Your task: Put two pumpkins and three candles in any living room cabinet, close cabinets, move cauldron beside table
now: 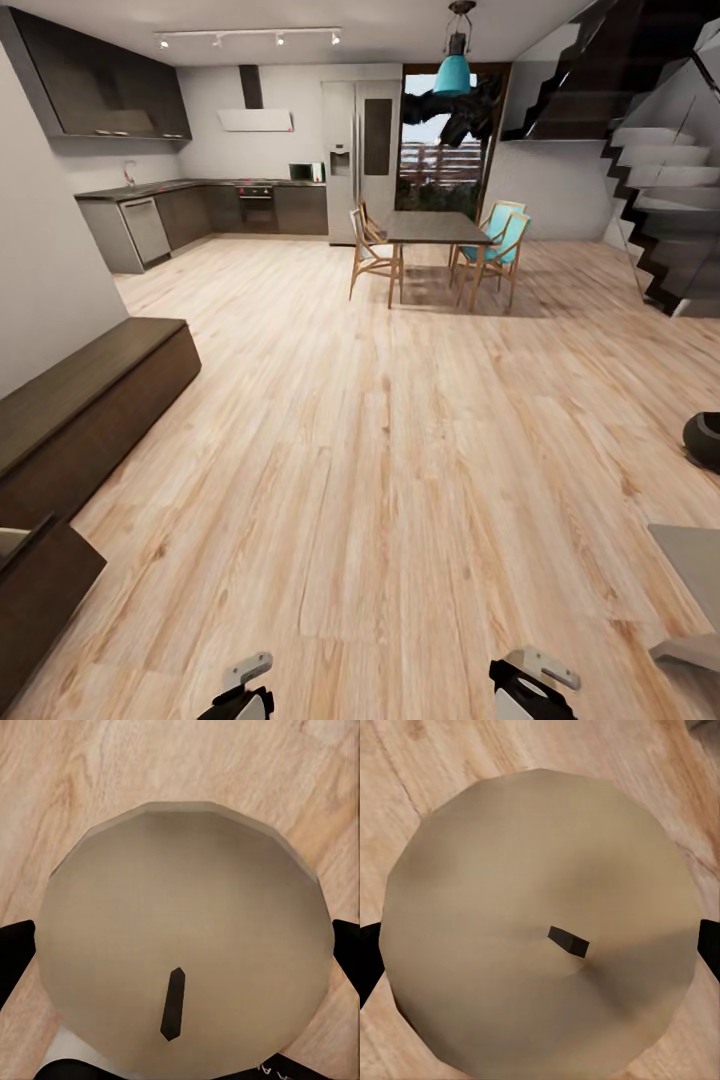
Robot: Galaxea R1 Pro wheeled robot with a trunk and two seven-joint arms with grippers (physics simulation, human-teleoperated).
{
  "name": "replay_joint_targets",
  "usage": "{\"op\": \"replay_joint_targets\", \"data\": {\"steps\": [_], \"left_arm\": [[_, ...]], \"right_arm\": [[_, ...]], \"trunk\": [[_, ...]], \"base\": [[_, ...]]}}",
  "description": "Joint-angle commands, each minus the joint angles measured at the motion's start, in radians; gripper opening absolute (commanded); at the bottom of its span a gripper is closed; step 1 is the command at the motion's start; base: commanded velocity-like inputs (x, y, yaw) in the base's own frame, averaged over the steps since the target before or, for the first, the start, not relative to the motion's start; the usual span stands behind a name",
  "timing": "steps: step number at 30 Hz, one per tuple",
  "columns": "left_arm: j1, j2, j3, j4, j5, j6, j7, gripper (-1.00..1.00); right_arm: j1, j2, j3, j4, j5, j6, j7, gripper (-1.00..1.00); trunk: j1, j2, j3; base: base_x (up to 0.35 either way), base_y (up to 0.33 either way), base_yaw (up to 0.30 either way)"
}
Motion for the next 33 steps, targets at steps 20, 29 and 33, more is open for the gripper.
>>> {"op": "replay_joint_targets", "data": {"steps": [20, 29, 33], "left_arm": [[0.0, -0.005, -0.008, 0.004, 0.004, -0.002, 0.007, -1.0], [0.0, -0.006, -0.008, 0.004, 0.004, -0.003, 0.007, -1.0], [0.0, -0.006, -0.008, 0.004, 0.004, -0.003, 0.007, -1.0]], "right_arm": [[0.0, 0.028, 0.006, -0.001, 0.0, -0.008, 0.005, -1.0], [0.0, 0.03, 0.006, -0.001, 0.001, -0.008, 0.005, -1.0], [0.0, 0.03, 0.006, -0.001, 0.001, -0.008, 0.005, -1.0]], "trunk": [[0.0, 0.0, -0.001], [0.0, 0.0, -0.001], [0.0, 0.0, -0.001]], "base": [[0.242, -0.134, 0.235], [0.185, -0.174, 0.289], [0.114, -0.117, 0.289]]}}
